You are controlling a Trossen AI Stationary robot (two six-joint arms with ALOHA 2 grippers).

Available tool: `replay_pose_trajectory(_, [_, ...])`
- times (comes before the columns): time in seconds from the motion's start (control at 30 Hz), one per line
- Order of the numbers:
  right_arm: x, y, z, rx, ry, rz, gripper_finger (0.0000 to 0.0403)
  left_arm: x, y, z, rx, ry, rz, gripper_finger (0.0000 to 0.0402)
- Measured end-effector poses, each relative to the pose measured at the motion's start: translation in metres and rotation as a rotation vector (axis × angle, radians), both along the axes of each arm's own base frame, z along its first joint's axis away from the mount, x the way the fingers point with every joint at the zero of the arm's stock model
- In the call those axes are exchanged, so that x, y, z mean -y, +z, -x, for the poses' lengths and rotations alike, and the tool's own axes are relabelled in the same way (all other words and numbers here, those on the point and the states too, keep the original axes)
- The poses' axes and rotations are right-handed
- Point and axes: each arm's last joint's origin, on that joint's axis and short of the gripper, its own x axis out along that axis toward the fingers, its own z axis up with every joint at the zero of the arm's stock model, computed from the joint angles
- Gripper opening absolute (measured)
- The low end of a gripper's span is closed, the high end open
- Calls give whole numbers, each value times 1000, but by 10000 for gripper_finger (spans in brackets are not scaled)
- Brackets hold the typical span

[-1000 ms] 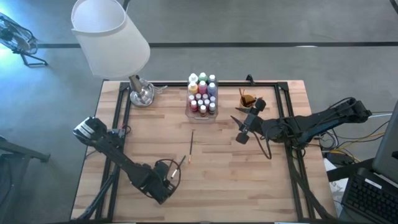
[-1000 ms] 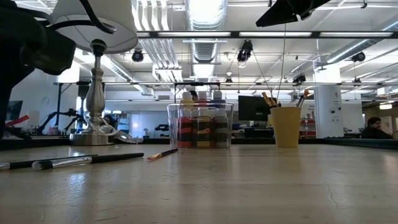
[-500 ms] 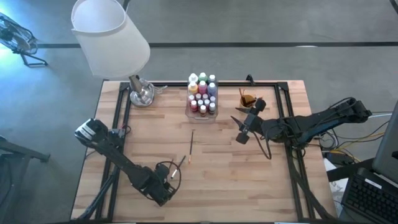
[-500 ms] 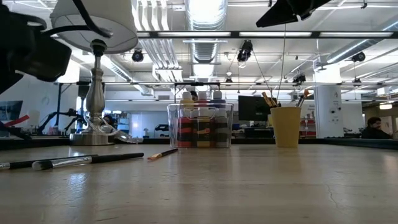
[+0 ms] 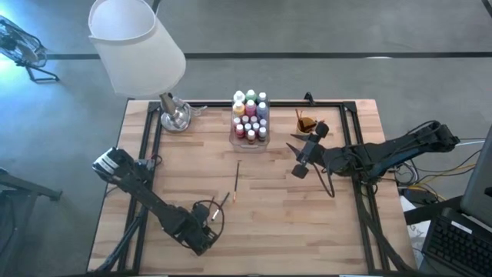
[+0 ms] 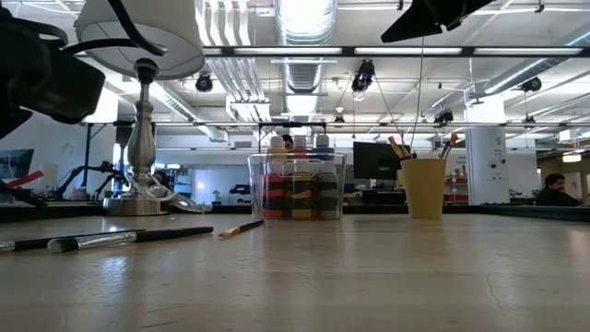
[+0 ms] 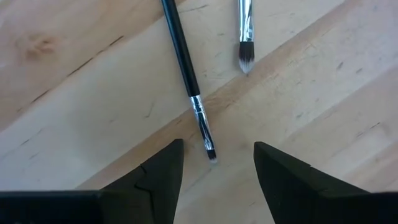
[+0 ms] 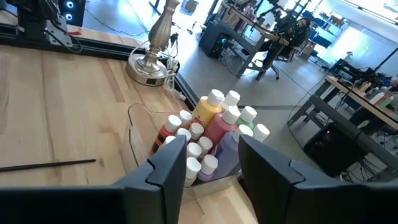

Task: Pick & Place Paint Supplies
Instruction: Put the silver paint brush into the cup

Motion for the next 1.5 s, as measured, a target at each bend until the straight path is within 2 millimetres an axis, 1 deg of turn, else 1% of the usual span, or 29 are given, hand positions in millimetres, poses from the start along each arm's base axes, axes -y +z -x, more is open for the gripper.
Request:
replay_pose_trajectory(0.6, [0,0,0,-2,1,2,116,0,-1,3,-27,-9,-9,197])
replay_pose_trajectory(0.87, [0,0,0,-2,1,2,112,-2,-2,4,-10,-24,-59,146])
replay_pose_trajectory(0.97, [0,0,0,-3,1,2,118,-3,-4,5,-6,-30,-78,127])
replay_pose_trajectory(1.2, [0,0,0,-2,1,2,140,-11,-16,11,7,-31,-139,87])
replay_pose_trajectory(1.33, [0,0,0,-2,0,1,147,-12,-21,12,34,-61,-136,70])
replay_pose_trajectory(1.5, [0,0,0,-2,0,0,151,-14,-25,13,26,-67,-126,45])
